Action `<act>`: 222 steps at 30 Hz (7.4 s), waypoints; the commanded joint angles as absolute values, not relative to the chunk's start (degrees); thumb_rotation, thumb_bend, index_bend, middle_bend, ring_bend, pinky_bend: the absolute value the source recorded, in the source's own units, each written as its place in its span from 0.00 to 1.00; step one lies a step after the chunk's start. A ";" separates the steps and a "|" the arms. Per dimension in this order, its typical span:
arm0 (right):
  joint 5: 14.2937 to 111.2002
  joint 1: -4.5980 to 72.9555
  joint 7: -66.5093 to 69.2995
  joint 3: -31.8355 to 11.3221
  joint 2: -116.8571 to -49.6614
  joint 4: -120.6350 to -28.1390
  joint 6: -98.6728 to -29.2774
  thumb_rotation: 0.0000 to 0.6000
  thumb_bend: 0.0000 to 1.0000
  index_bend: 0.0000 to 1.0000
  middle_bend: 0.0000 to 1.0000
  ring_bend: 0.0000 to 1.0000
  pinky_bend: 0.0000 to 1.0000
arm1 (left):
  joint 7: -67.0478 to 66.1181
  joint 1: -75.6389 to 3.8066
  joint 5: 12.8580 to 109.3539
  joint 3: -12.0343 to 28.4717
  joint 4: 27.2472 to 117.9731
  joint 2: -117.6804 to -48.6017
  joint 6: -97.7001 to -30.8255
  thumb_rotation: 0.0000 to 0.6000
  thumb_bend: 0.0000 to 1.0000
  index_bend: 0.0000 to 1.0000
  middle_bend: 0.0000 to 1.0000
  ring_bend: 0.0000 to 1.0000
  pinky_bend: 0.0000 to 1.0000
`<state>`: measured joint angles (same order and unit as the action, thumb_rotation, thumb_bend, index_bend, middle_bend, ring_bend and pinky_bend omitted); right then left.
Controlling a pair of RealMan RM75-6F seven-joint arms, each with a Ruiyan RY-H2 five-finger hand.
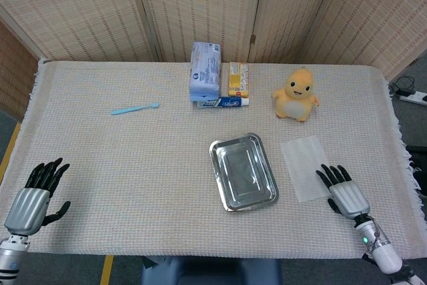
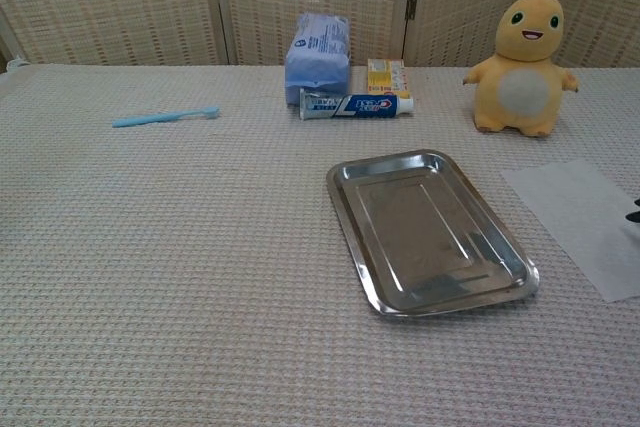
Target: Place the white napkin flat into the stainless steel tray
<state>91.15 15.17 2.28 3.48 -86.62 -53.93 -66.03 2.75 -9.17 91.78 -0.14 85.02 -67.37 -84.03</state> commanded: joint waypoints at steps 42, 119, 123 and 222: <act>85.86 17.66 5.07 0.65 -90.17 -52.24 -62.68 1.00 0.46 0.26 0.00 0.00 0.00 | 11.07 -7.50 90.26 1.56 88.03 -65.46 -87.51 1.00 0.38 0.00 0.00 0.00 0.00; 91.28 19.05 18.54 -5.78 -101.18 -36.16 -92.90 1.00 0.46 0.65 0.18 0.10 0.00 | 12.81 -6.52 93.81 1.51 87.00 -64.13 -91.42 1.00 0.43 0.00 0.00 0.00 0.00; 91.54 20.73 17.65 -6.53 -100.75 -36.83 -93.24 1.00 0.46 0.65 0.18 0.11 0.00 | 12.67 -6.48 93.71 1.56 87.02 -64.13 -91.48 1.00 0.43 0.00 0.00 0.00 0.00; 75.67 27.51 -22.53 -5.63 -94.01 -85.49 -61.33 1.00 0.46 0.00 0.00 0.00 0.00 | 16.61 -5.84 98.28 -0.07 87.42 -61.69 -94.77 1.00 0.43 0.00 0.00 0.00 0.00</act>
